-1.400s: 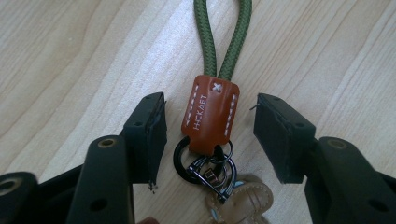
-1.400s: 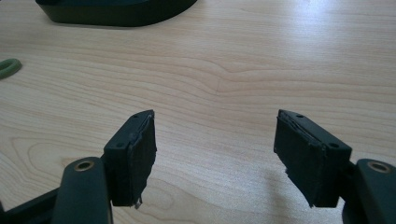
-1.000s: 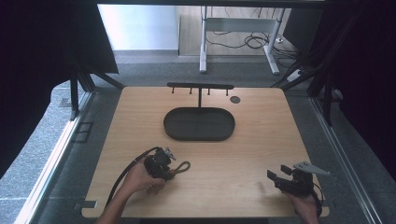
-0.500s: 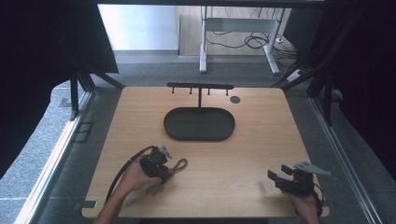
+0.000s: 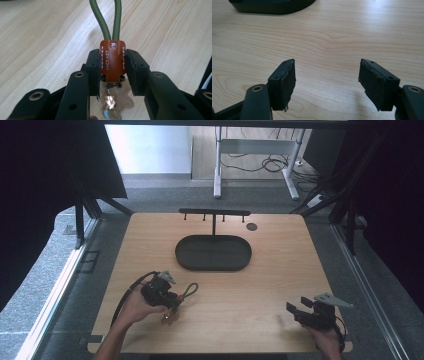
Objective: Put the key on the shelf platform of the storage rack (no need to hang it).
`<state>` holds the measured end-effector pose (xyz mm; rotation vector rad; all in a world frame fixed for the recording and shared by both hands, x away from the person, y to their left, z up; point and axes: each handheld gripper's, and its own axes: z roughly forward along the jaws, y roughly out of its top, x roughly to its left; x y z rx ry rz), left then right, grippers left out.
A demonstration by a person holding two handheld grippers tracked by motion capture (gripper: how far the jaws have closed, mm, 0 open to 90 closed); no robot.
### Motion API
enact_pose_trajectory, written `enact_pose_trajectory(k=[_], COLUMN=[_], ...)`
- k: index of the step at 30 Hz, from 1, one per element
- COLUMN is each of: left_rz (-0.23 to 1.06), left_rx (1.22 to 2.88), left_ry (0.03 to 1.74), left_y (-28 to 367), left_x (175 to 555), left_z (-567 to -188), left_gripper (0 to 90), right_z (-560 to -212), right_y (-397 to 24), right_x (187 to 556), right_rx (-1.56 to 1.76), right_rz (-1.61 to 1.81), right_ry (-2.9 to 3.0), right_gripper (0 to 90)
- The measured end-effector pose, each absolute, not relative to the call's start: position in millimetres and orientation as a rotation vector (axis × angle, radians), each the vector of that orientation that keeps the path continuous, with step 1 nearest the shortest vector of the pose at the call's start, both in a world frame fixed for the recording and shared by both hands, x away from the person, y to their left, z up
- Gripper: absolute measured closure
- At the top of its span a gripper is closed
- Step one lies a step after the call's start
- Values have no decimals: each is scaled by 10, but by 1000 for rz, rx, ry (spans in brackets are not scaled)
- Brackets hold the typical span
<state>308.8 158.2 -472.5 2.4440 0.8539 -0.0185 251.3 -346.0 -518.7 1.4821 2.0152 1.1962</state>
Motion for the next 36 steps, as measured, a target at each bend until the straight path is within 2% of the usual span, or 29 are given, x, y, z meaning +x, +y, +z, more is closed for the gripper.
enact_pose_trajectory(k=[15,36], left_rz=[9,43], left_rx=[2339,2291], left_ry=[867,838], left_y=[1731,1703], left_x=[3147,3199], left_z=[-4498,-4265], left_gripper=[665,665], right_z=[-5197,-5193], right_y=[-3452,-3467], right_x=[2519,2516], right_rx=[1482,1491], right_rz=[1193,1194], right_ry=[2018,2013], right_gripper=[303,304])
